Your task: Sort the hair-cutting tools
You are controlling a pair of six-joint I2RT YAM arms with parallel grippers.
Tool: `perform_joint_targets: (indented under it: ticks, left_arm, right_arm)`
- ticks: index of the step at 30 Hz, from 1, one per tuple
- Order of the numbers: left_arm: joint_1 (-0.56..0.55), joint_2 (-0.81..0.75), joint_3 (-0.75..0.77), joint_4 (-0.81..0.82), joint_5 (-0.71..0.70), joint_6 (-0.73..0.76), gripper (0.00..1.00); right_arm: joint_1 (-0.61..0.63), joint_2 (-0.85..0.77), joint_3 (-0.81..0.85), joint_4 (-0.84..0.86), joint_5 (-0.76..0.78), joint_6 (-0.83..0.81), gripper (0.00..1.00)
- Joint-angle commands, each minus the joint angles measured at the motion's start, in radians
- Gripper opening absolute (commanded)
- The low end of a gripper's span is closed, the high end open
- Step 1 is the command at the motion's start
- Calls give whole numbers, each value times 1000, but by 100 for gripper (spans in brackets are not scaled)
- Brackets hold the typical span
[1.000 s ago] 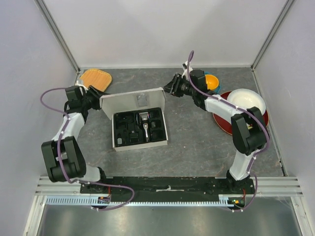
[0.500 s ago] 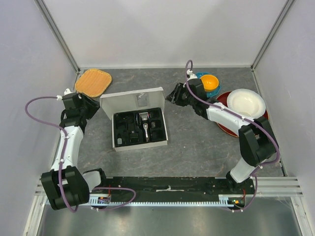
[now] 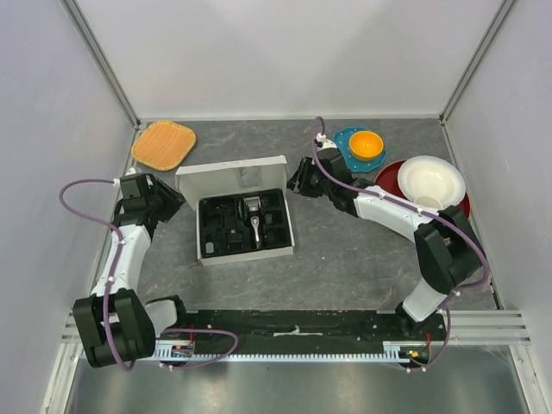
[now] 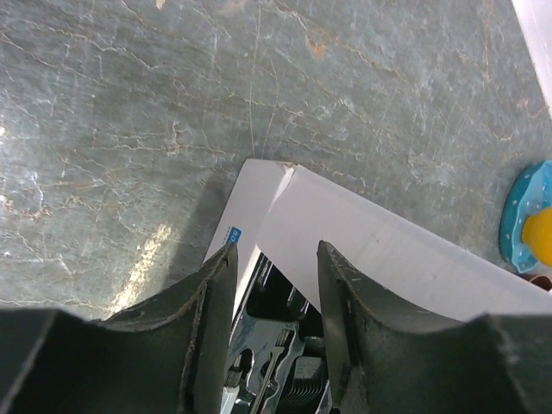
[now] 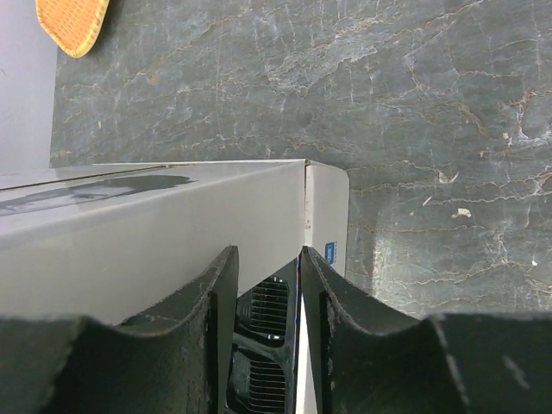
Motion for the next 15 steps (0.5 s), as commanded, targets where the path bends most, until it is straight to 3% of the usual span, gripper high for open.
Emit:
perform_joint_targets:
  ticks: [1,15]
  left_arm:
    - [-9,-42,-19,20,62,17,47]
    - [-9,-40,-66,95,141,18,43]
  right_arm:
    - [8,-33,0,-2,42,7,43]
    - [13,-10,0,19,14,15,42]
